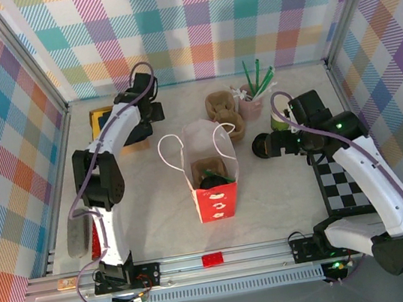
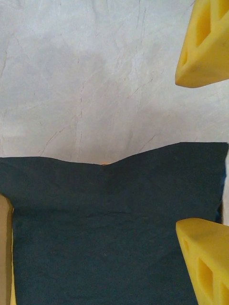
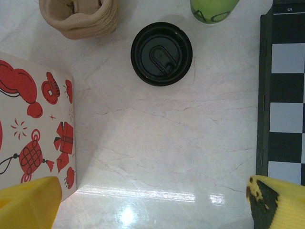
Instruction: Pack the takeout coffee
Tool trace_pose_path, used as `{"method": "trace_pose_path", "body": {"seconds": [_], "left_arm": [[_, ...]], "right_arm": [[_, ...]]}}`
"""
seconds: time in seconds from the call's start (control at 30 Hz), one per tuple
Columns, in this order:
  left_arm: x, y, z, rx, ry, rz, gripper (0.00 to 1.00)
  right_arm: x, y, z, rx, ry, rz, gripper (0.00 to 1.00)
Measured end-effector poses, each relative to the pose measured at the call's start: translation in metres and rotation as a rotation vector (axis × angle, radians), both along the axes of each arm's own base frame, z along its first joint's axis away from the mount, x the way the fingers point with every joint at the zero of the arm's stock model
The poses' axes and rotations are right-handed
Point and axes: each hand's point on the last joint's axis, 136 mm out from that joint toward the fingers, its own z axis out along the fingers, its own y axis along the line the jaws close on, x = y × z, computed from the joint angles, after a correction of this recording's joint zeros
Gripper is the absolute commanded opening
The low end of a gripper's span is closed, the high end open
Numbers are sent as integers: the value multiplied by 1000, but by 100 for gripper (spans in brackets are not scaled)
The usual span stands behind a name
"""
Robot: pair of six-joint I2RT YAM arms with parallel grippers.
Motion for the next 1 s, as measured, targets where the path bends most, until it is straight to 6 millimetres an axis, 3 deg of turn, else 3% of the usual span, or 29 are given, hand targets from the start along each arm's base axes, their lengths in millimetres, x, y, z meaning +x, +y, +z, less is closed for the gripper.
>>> {"method": "trace_pose_path", "body": {"seconds": [0.4,0.8,1.0], "left_arm": [[12,3,-41,64,64,-3,62],[14,8,-49,107,88,-6,27],[16,7,-43,111,82,-10,16]], "right_arm": [[4,2,-4,-2,15,2,99],[4,3,-5,1,15,3,99],[4,3,-6,0,18,3,99]]}}
